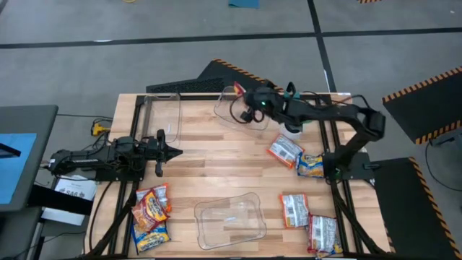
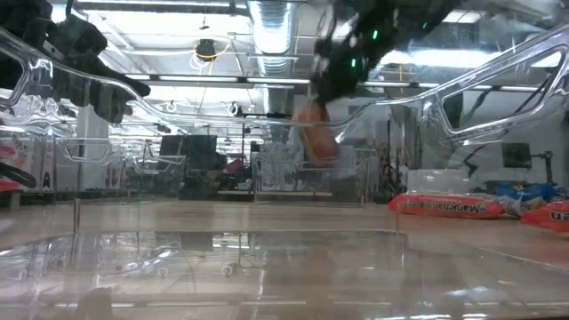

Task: Sort Maruchan noodles
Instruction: Put the top red noodle pack into the top right transparent bin, then put the left red noodle pack into the top right transparent bin

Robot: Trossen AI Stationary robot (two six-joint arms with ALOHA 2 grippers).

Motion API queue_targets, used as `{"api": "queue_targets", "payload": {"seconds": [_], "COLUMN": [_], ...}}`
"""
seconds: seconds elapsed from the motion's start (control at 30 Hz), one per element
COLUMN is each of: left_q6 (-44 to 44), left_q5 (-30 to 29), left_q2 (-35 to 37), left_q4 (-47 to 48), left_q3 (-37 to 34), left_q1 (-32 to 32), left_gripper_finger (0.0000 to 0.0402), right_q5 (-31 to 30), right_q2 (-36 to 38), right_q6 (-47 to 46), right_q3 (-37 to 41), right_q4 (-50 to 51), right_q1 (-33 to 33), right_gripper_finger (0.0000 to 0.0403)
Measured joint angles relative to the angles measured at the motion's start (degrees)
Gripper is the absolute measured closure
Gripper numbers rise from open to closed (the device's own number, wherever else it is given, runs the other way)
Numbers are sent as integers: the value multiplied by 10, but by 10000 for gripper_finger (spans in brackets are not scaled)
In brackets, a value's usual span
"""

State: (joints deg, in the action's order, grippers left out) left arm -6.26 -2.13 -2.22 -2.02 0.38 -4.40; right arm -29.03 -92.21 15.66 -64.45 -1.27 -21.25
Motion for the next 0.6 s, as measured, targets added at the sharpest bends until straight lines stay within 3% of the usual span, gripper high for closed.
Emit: {"api": "queue_targets", "payload": {"seconds": [0.3, 0.6], "left_q6": [0, 9], "left_q5": [0, -5], "left_q2": [0, 0], "left_q4": [0, 0], "left_q3": [0, 0], "left_q1": [0, 0], "left_gripper_finger": [401, 401], "right_q5": [52, 64], "right_q2": [-59, -27], "right_q6": [-25, -75], "right_q3": [0, 0], "right_q4": [14, 63], "right_q1": [-10, 2], "right_gripper_finger": [383, 252]}}
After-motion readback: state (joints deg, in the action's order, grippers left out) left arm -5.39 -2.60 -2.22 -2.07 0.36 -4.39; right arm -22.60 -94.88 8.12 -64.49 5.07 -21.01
